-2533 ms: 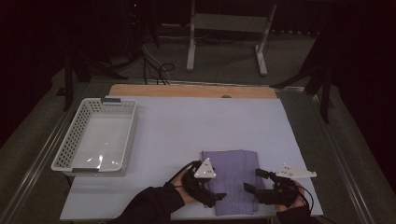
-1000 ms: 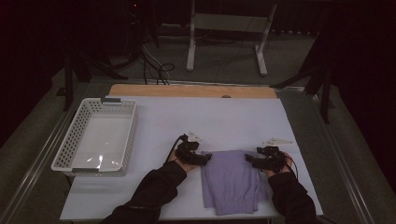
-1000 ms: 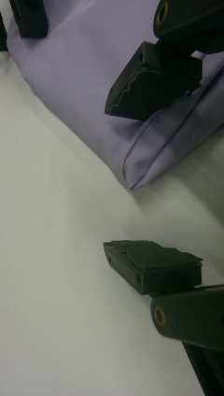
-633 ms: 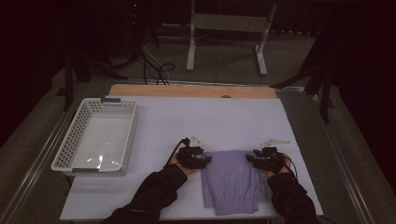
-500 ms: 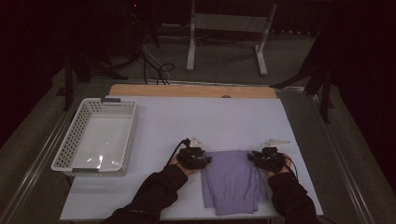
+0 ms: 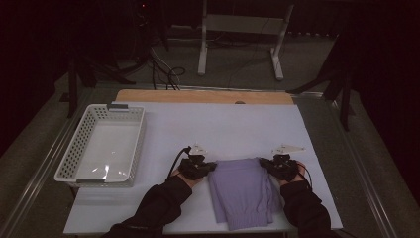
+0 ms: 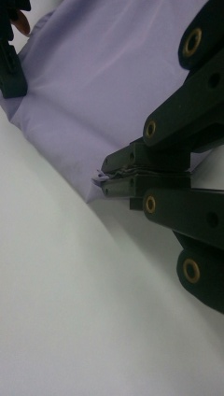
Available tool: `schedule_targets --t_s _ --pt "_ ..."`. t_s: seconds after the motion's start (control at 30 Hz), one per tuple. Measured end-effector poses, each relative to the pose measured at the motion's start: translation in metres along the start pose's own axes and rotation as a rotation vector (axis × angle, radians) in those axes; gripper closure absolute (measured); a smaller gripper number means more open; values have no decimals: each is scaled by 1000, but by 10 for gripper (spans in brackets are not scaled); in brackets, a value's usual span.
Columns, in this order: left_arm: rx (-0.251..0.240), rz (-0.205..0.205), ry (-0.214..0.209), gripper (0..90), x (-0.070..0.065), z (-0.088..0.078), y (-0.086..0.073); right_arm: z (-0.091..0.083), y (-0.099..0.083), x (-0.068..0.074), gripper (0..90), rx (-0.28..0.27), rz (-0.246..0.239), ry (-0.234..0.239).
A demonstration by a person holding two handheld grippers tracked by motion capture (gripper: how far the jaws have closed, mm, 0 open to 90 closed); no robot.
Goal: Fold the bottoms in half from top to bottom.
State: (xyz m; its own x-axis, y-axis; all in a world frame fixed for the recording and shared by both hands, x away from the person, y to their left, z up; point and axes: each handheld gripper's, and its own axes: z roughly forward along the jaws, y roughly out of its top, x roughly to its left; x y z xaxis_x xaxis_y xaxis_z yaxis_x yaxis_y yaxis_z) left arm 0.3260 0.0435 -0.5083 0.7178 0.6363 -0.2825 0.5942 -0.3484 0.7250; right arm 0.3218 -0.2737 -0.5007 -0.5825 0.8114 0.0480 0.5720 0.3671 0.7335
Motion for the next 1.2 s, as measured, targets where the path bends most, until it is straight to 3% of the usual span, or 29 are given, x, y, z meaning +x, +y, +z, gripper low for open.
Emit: schedule_targets --t_s 0.2,0.43,0.53,0.77,1.1,1.2 --pt "-34 26 15 892 1 -18 8 -9 11 7 887 -32 -17 21" --pt "-68 15 68 892 23 -32 24 0 31 10 888 -62 -18 48" --pt "-78 24 88 892 34 -30 32 11 39 9 887 -78 7 58" --pt "-83 10 135 891 51 -21 39 33 54 2 885 -85 74 25" --pt "-90 -53 101 886 77 -7 44 53 60 -6 882 -66 113 -7" --pt "-95 -34 104 885 79 -3 44 56 62 -8 880 -57 110 -17"
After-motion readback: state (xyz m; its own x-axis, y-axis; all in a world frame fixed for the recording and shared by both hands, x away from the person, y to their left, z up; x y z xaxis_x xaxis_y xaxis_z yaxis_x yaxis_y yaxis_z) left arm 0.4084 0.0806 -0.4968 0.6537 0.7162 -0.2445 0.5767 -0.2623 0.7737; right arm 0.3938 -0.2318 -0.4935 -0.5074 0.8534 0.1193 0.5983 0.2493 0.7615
